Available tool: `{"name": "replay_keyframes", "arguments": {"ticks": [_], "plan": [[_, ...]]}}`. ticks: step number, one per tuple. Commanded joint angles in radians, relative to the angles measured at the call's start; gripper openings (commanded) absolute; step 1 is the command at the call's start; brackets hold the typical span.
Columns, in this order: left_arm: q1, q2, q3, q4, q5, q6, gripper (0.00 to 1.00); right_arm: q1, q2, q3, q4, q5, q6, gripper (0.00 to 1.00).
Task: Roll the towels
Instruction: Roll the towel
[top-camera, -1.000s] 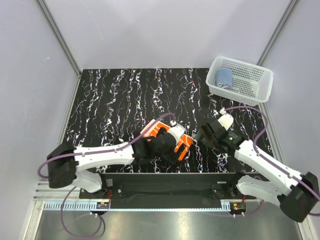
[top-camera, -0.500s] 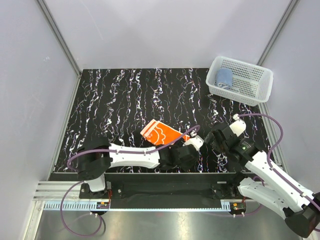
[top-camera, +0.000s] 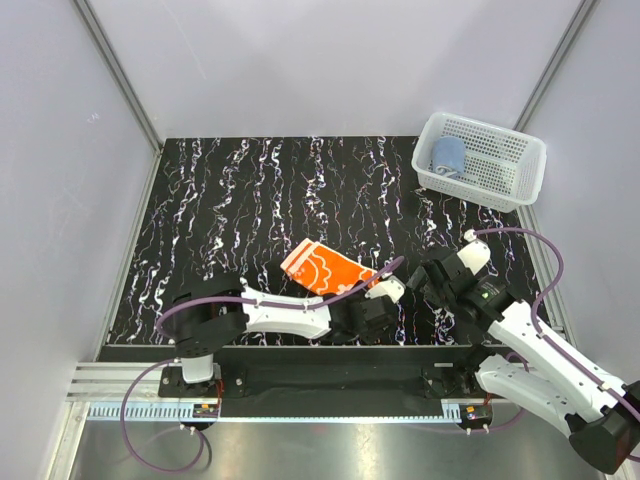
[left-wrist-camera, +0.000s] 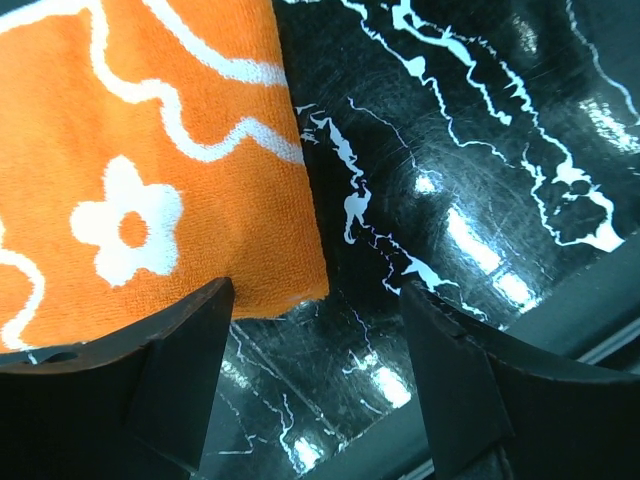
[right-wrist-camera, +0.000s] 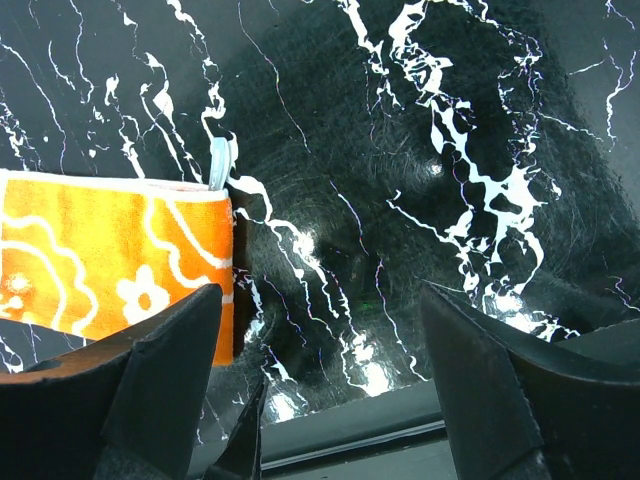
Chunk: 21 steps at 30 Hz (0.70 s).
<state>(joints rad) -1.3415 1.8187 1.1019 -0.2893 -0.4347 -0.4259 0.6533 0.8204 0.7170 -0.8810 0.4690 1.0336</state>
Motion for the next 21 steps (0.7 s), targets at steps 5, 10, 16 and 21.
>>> {"name": "replay_keyframes", "arguments": {"ticks": [5,10,16,21], "plan": [[0.001,0.027,-0.02,0.104,-0.039,-0.025,0.65,-0.004,0.011,-0.002,0.005,0.002,0.013,0.85],[0.002,0.037,-0.049,0.127,-0.05,-0.031,0.52,-0.004,0.029,0.004,0.01,-0.013,0.014,0.85],[0.038,0.008,-0.117,0.183,-0.021,-0.047,0.14,-0.004,0.026,0.007,0.017,-0.026,0.017,0.84],[0.051,-0.051,-0.154,0.202,-0.006,-0.05,0.0,-0.004,0.033,0.004,0.071,-0.084,-0.015,0.84]]}}
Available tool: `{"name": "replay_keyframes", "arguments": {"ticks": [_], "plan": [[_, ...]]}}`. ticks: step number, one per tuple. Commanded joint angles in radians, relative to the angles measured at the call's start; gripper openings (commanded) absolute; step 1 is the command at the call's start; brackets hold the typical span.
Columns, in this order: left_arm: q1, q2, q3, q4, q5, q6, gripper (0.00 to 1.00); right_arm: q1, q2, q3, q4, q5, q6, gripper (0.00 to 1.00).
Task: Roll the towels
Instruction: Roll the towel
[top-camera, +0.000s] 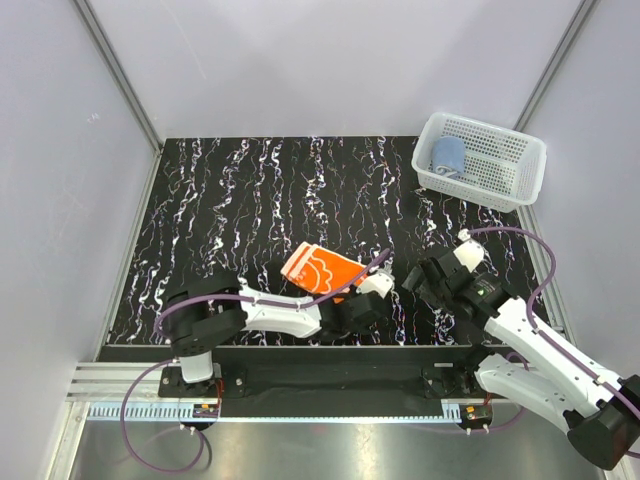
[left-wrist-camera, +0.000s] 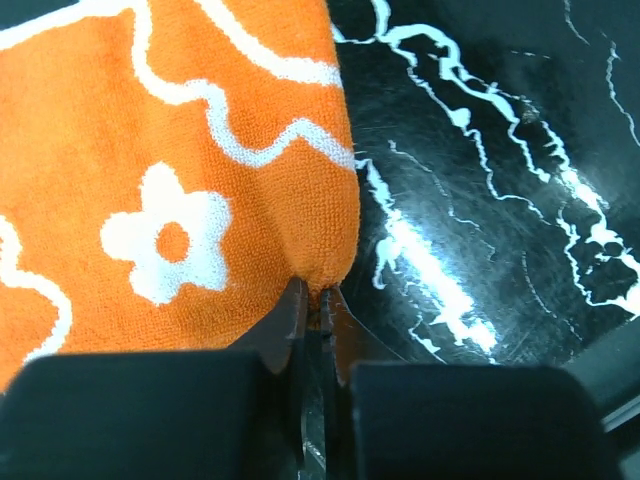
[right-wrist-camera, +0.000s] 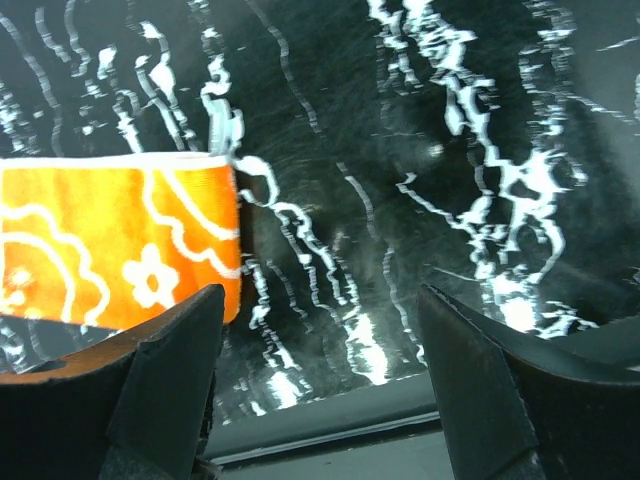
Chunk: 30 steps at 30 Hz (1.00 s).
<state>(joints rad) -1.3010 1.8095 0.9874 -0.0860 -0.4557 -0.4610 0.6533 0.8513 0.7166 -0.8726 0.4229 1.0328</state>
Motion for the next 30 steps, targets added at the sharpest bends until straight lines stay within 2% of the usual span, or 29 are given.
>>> {"name": "replay_keyframes", "arguments": {"ticks": [1,8,17,24,30], "plan": [[0.016,-0.055,-0.047,0.009,0.032,-0.016,0.0,-0.004,0.006,0.003,0.116,-0.062,-0.031,0.84],[0.075,-0.202,-0.148,0.113,0.175,-0.047,0.0,-0.004,0.032,-0.071,0.452,-0.326,-0.085,0.85],[0.19,-0.367,-0.302,0.236,0.35,-0.125,0.0,-0.004,0.238,-0.091,0.688,-0.42,-0.037,0.85],[0.224,-0.429,-0.358,0.267,0.374,-0.153,0.0,-0.004,0.413,-0.065,0.773,-0.486,-0.03,0.82],[0.253,-0.46,-0.386,0.279,0.385,-0.165,0.0,-0.004,0.485,-0.037,0.727,-0.457,-0.028,0.74]]}}
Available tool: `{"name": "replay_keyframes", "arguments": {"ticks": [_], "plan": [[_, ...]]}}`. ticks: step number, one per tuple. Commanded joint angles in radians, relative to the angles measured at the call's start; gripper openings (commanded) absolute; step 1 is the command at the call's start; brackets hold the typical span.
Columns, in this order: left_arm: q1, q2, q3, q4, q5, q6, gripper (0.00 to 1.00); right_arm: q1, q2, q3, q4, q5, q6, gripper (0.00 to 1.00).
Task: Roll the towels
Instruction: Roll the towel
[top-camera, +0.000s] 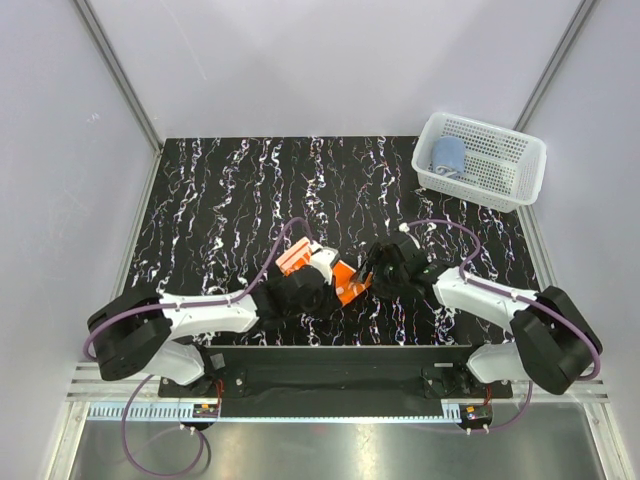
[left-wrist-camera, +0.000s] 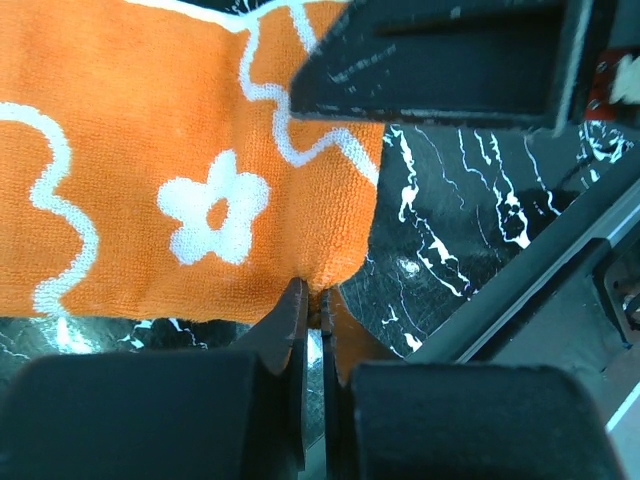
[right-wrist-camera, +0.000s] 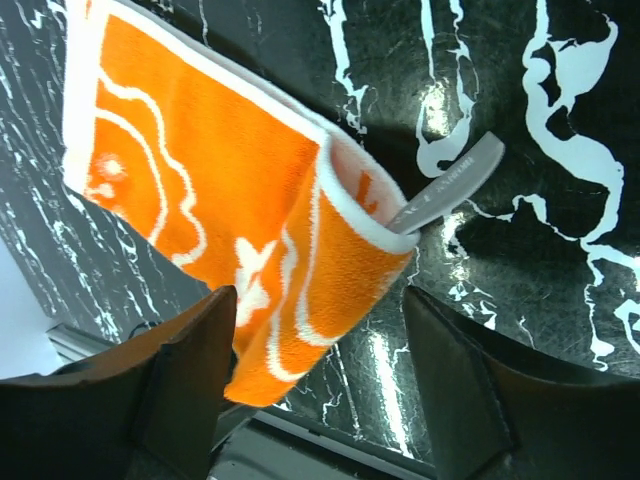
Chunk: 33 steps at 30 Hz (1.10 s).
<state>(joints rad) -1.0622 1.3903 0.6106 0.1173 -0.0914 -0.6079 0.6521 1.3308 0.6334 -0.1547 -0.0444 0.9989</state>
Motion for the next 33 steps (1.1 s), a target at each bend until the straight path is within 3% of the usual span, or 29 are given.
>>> {"name": "replay_keyframes", "arguments": {"ticks": [1,7,11,16,21,23,24,25,27,28,31,33], "plan": [[0.018,-0.043,-0.014,0.074,0.021,-0.021,0.0,-0.003,0.005,0.049,-0.002,0.02,0.004,0.72],[0.034,-0.068,-0.034,0.094,0.038,-0.023,0.0,-0.005,0.014,0.057,-0.049,0.08,0.003,0.64],[0.048,-0.071,-0.04,0.099,0.048,-0.027,0.0,-0.006,0.064,0.092,-0.066,0.092,-0.008,0.45],[0.06,-0.099,-0.058,0.102,0.051,-0.029,0.0,-0.02,0.11,0.121,-0.092,0.103,-0.028,0.3],[0.074,-0.123,-0.084,0.105,0.059,-0.035,0.0,-0.049,0.107,0.141,-0.115,0.118,-0.049,0.04],[0.08,-0.131,-0.091,0.105,0.059,-0.036,0.0,-0.06,0.107,0.16,-0.135,0.124,-0.065,0.02],[0.08,-0.132,-0.094,0.105,0.059,-0.038,0.0,-0.062,0.111,0.169,-0.146,0.123,-0.071,0.03],[0.084,-0.135,-0.098,0.107,0.061,-0.038,0.0,-0.063,0.12,0.178,-0.166,0.126,-0.078,0.11],[0.085,-0.139,-0.106,0.11,0.061,-0.043,0.0,-0.063,0.137,0.216,-0.203,0.146,-0.105,0.35],[0.087,-0.142,-0.113,0.113,0.062,-0.047,0.0,-0.063,0.143,0.232,-0.245,0.156,-0.115,0.53],[0.093,-0.149,-0.129,0.127,0.065,-0.075,0.0,-0.069,0.15,0.302,-0.337,0.242,-0.147,0.65],[0.097,-0.151,-0.133,0.128,0.067,-0.093,0.0,-0.077,0.128,0.321,-0.367,0.271,-0.155,0.65]]}}
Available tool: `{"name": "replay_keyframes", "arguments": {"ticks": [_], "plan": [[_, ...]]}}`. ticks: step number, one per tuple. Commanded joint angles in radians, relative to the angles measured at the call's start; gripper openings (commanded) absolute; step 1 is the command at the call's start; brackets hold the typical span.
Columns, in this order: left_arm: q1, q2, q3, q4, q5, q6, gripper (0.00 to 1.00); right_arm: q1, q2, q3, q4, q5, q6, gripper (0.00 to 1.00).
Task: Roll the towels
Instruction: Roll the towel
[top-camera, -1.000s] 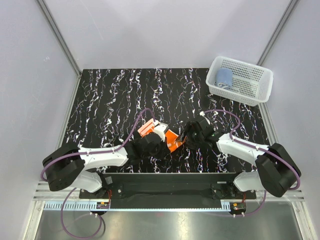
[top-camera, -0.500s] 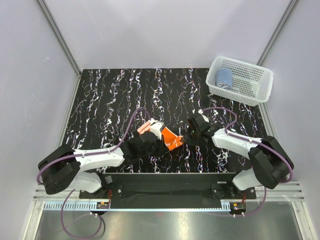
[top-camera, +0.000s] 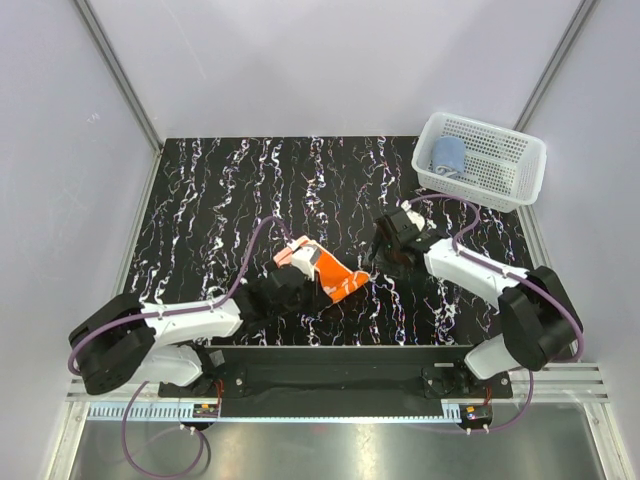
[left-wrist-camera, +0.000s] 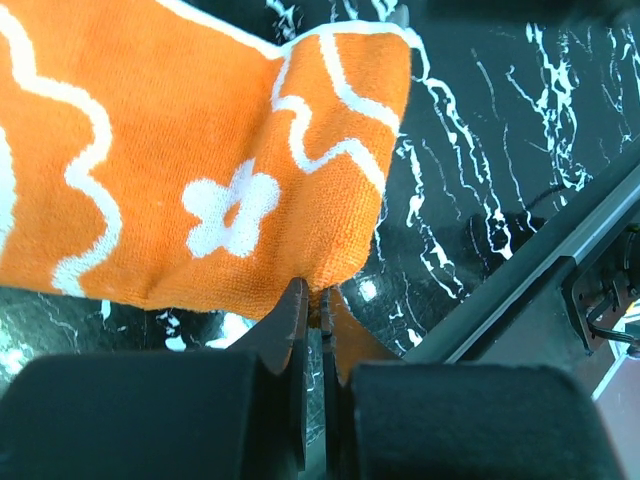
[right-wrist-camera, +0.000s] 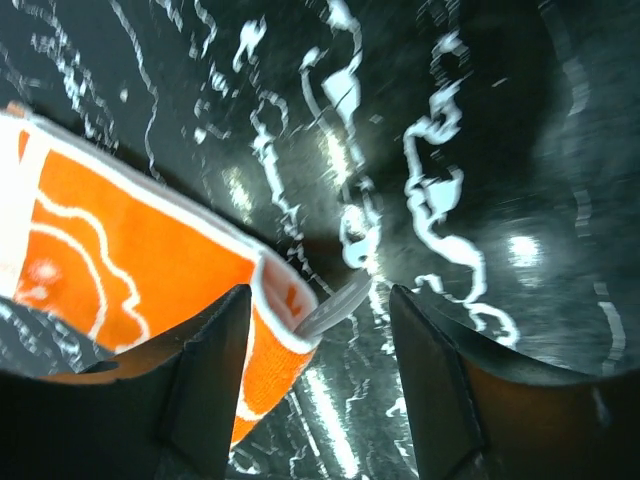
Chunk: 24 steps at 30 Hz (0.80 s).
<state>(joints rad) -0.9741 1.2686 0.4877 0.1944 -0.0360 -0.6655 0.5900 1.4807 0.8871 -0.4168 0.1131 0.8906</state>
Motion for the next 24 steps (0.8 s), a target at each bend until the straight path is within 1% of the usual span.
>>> {"name": "replay_keyframes", "arguments": {"ticks": [1,4,6,8,12,13,15,16,18,19,22,24], "plan": [[0.012,-0.031,-0.012,0.047,0.015,-0.048,0.0,-0.015,-0.037,0.076,-0.121,0.131,-0.048,0.65],[0.028,-0.05,-0.008,0.014,0.012,-0.114,0.0,-0.015,-0.141,0.052,-0.091,0.19,-0.059,0.65],[0.038,-0.067,-0.009,-0.013,0.012,-0.172,0.0,-0.015,-0.225,0.024,-0.05,0.181,-0.074,0.65],[0.06,-0.092,-0.009,-0.039,0.002,-0.235,0.0,-0.015,-0.273,-0.026,0.028,0.134,-0.094,0.63],[0.123,-0.092,-0.023,-0.084,0.03,-0.324,0.0,-0.015,-0.355,-0.1,0.163,-0.004,-0.136,0.53],[0.15,-0.077,-0.027,-0.09,0.071,-0.354,0.0,-0.015,-0.367,-0.143,0.229,-0.059,-0.142,0.52],[0.179,-0.054,-0.044,-0.064,0.102,-0.373,0.0,-0.015,-0.393,-0.186,0.295,-0.104,-0.139,0.51],[0.211,-0.025,-0.058,-0.053,0.138,-0.379,0.0,-0.013,-0.398,-0.226,0.355,-0.151,-0.139,0.51],[0.238,0.012,-0.064,-0.032,0.175,-0.387,0.0,-0.013,-0.387,-0.253,0.406,-0.199,-0.133,0.5],[0.259,0.047,-0.061,-0.027,0.209,-0.385,0.0,-0.013,-0.376,-0.273,0.47,-0.254,-0.131,0.49],[0.279,0.113,-0.051,-0.015,0.258,-0.373,0.0,-0.01,-0.33,-0.301,0.573,-0.338,-0.11,0.48],[0.284,0.139,-0.026,-0.035,0.265,-0.365,0.0,-0.003,-0.301,-0.307,0.613,-0.357,-0.099,0.47]]}}
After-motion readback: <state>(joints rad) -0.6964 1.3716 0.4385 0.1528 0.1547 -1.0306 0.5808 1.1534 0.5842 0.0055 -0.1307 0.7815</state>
